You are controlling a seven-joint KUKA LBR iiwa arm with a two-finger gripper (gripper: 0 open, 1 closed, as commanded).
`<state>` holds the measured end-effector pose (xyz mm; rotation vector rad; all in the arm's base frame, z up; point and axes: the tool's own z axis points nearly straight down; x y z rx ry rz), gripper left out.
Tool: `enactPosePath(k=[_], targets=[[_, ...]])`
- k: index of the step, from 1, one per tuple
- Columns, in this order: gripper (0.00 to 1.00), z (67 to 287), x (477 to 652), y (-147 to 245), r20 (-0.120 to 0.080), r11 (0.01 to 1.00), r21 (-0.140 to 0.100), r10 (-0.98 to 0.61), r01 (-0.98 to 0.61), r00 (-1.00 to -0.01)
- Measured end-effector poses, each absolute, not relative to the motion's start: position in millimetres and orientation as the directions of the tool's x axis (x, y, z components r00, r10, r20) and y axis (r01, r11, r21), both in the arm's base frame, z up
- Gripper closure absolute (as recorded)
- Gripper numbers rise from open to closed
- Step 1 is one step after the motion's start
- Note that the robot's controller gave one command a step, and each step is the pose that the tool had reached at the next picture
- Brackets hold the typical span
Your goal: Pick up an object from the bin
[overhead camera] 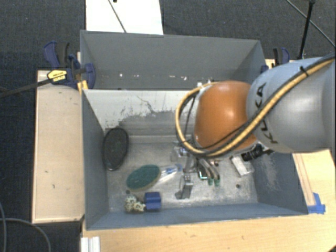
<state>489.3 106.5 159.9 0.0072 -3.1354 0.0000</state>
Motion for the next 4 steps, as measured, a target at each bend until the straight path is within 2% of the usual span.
enactPosePath(k=[1, 2, 3, 4], targets=[[0.0, 68, 502.0, 157, 0.009, 0.999, -0.001, -0.039, -0.039, -0.999], [1.0, 74, 506.9, 157, -0.009, 1.0, 0.004, -0.027, -0.027, -1.0], [1.0, 187, 516.6, 183, -0.011, 0.996, 0.003, -0.085, -0.085, -0.996], [1.0, 297, 510.1, 192, -0.011, 0.99, 0.002, -0.138, -0.138, -0.99]])
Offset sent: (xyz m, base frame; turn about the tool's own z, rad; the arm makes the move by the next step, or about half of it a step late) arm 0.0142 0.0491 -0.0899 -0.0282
